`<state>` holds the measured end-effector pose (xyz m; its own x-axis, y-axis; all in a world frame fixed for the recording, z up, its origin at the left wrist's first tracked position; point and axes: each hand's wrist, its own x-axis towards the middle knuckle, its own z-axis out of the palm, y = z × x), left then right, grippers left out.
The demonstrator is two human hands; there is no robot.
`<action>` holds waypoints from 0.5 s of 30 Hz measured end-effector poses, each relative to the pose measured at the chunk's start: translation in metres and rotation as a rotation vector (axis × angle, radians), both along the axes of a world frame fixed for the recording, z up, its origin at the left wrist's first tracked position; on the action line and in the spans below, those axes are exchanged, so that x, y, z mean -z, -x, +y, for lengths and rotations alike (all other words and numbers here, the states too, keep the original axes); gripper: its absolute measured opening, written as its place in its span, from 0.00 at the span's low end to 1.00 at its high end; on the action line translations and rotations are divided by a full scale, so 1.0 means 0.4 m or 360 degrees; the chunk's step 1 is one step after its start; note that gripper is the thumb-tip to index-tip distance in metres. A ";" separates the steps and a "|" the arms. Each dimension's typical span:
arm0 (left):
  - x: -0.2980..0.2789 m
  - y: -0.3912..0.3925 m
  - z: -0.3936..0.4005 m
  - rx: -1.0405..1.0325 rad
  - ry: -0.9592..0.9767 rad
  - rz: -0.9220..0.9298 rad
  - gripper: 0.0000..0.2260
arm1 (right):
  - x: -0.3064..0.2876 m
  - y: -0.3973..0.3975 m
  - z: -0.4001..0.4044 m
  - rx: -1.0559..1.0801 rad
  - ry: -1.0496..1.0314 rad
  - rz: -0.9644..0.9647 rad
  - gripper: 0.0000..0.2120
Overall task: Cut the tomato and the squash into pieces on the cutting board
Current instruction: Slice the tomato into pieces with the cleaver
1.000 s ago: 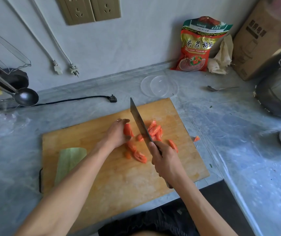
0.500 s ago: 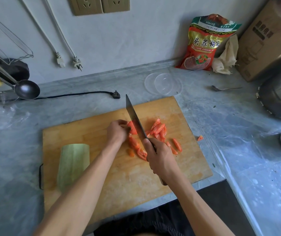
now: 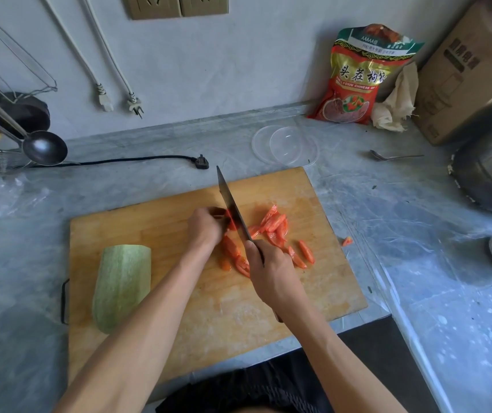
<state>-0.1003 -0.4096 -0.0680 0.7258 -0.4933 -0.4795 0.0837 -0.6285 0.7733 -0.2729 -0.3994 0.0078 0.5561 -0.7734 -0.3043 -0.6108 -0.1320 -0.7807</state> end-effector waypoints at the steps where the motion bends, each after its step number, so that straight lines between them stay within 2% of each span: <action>1: 0.002 0.000 -0.002 0.0001 0.0010 0.0006 0.05 | 0.002 -0.003 -0.002 0.0008 -0.0003 -0.0008 0.17; 5: 0.003 -0.002 -0.007 -0.0006 0.0015 -0.0010 0.08 | 0.001 -0.022 -0.010 0.0005 -0.0003 -0.0011 0.17; 8: 0.010 -0.007 -0.009 -0.0002 -0.0002 -0.0033 0.05 | -0.001 -0.031 -0.012 -0.0006 0.0009 -0.0003 0.18; 15: 0.023 0.003 -0.005 0.0026 0.0019 -0.0120 0.05 | 0.001 0.004 0.002 -0.0016 -0.0027 -0.0014 0.19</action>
<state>-0.1016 -0.4118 -0.0771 0.7515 -0.5108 -0.4175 0.0147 -0.6198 0.7846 -0.2746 -0.3986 0.0072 0.5665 -0.7626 -0.3121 -0.6025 -0.1249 -0.7883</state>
